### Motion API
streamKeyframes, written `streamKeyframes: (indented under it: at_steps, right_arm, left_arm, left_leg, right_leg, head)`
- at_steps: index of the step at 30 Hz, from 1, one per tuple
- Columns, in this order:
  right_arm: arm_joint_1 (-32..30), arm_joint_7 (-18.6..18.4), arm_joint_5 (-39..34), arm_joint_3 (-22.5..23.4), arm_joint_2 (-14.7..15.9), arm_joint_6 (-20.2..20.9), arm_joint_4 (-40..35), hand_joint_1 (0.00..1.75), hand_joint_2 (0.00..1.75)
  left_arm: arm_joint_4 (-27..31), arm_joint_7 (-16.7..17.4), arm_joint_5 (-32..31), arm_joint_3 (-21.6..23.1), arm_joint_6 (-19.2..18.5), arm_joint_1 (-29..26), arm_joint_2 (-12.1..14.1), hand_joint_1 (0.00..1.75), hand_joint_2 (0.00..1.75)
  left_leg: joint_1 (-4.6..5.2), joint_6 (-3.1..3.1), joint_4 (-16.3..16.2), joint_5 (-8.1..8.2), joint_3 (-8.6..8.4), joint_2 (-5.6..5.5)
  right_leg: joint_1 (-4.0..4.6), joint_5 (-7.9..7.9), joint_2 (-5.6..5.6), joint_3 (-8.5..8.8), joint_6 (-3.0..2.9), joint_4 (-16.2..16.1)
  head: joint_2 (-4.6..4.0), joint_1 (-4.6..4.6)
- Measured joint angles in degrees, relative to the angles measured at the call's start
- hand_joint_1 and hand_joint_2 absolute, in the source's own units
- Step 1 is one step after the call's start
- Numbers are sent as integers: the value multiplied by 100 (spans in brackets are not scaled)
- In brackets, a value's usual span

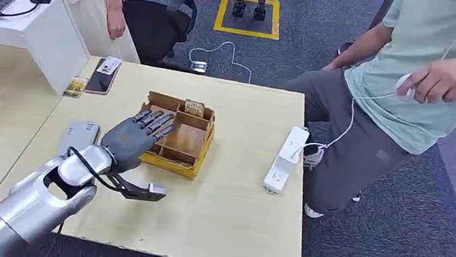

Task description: Pass the card to the sensor for recognition and then transmit it.

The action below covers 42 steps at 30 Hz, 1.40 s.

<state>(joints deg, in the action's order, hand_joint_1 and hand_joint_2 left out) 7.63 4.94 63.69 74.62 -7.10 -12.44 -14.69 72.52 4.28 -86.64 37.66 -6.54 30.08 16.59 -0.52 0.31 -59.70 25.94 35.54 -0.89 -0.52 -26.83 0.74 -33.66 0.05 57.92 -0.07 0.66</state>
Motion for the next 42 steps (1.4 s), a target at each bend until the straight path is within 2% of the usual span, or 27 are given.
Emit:
streamKeyframes:
  at_steps: [5,20,22,23,25,29,42]
  right_arm:
    - [-1,15,7,-24,0,2,0,0,175]
    - [-2,28,7,-40,0,2,0,0,175]
    - [-1,33,7,-42,0,4,0,0,175]
    - [-1,33,7,-44,0,4,0,0,175]
    - [-3,33,2,-44,0,4,0,0,175]
    - [-4,31,-11,-46,0,4,0,0,175]
    - [-2,31,-61,-46,0,11,0,0,175]
  left_arm:
    - [-173,2,-291,-63,0,0,-18,0,175]
    - [-411,-37,-335,-243,-26,-3,-18,0,175]
    - [-429,-124,-287,-269,-50,-10,-18,5,175]
    - [-433,-162,-269,-289,-63,-14,-15,154,175]
    - [-442,-231,-241,-319,-85,-15,-11,175,175]
    - [-448,-387,-111,-330,-170,-14,44,175,175]
    - [-468,-450,46,-337,-183,33,76,175,175]
  left_leg:
    - [-1,0,0,0,0,0]
    - [0,0,0,0,0,0]
    - [0,0,0,0,0,0]
    - [-1,0,0,0,0,0]
    - [-1,0,0,0,0,0]
    - [-1,0,0,0,0,0]
    - [-1,0,0,0,0,0]
  right_leg:
    - [0,0,0,0,0,0]
    - [0,0,0,0,0,0]
    - [0,0,0,0,0,0]
    - [0,0,0,0,0,0]
    - [0,0,0,0,0,0]
    - [0,0,0,-1,0,0]
    - [0,0,0,0,0,0]
  head:
    - [0,0]
    - [0,0]
    - [0,0]
    - [0,0]
    - [0,0]
    - [0,2]
    - [0,0]
